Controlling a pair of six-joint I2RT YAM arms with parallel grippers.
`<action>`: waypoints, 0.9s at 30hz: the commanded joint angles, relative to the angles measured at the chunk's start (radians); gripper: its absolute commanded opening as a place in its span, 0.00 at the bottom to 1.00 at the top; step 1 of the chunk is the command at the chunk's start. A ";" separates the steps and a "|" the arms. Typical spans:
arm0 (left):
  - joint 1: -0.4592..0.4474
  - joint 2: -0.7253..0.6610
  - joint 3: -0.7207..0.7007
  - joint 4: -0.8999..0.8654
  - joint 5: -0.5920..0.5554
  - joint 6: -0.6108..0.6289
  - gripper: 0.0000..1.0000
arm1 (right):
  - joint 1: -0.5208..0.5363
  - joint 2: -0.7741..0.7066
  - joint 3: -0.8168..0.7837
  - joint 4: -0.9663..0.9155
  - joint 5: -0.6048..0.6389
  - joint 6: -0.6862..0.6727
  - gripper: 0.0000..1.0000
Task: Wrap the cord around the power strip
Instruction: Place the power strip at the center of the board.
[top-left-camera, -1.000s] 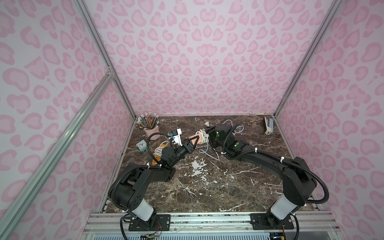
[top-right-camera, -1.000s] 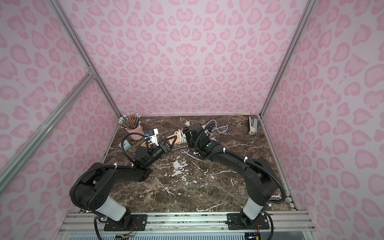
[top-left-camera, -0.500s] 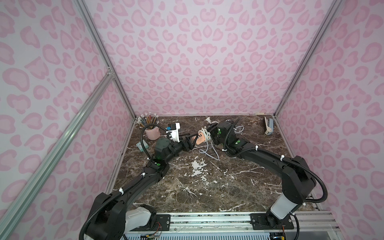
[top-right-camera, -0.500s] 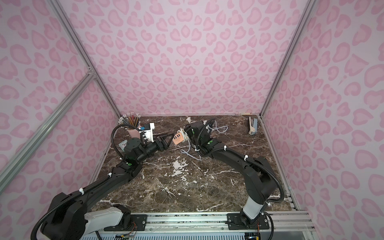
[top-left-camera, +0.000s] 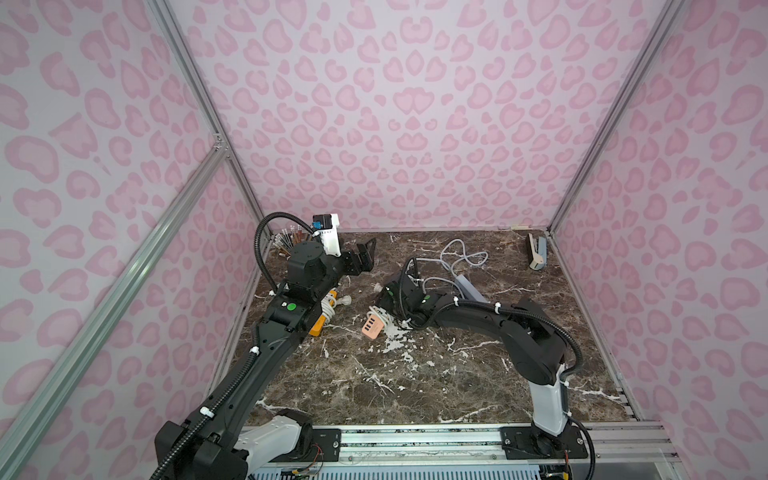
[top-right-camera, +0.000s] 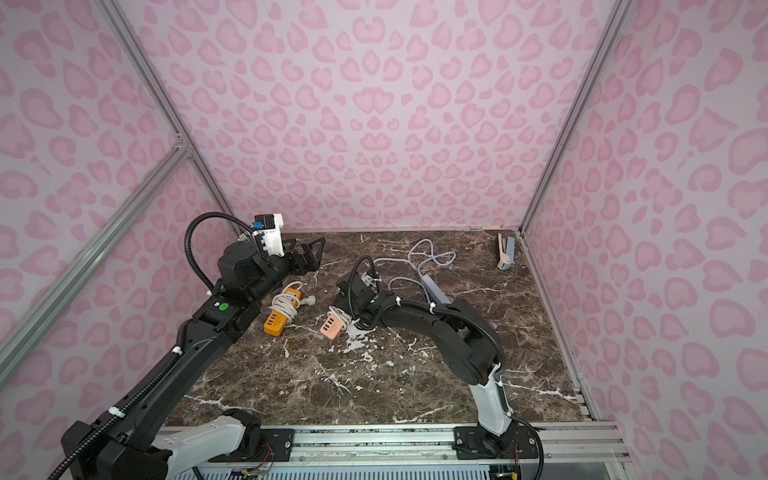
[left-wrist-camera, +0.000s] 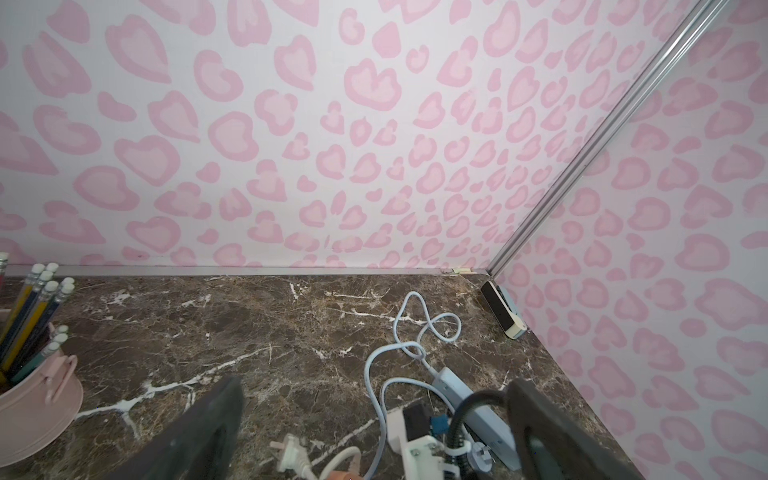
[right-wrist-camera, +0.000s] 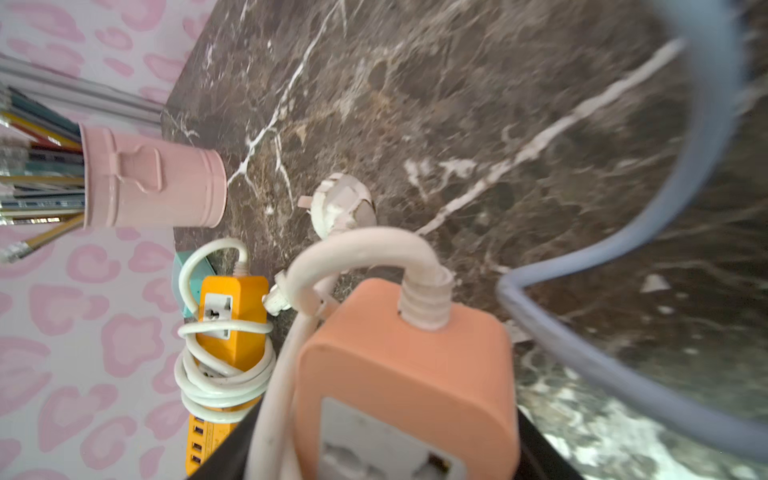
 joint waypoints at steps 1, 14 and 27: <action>0.002 0.001 0.013 -0.003 0.064 0.029 0.94 | 0.024 0.061 0.103 -0.012 -0.009 -0.054 0.42; 0.002 0.003 0.013 0.022 0.109 0.014 0.87 | 0.037 0.247 0.346 -0.171 0.072 -0.124 0.55; 0.002 0.017 0.011 0.047 0.124 -0.005 0.87 | 0.036 0.303 0.426 -0.236 0.053 -0.185 0.76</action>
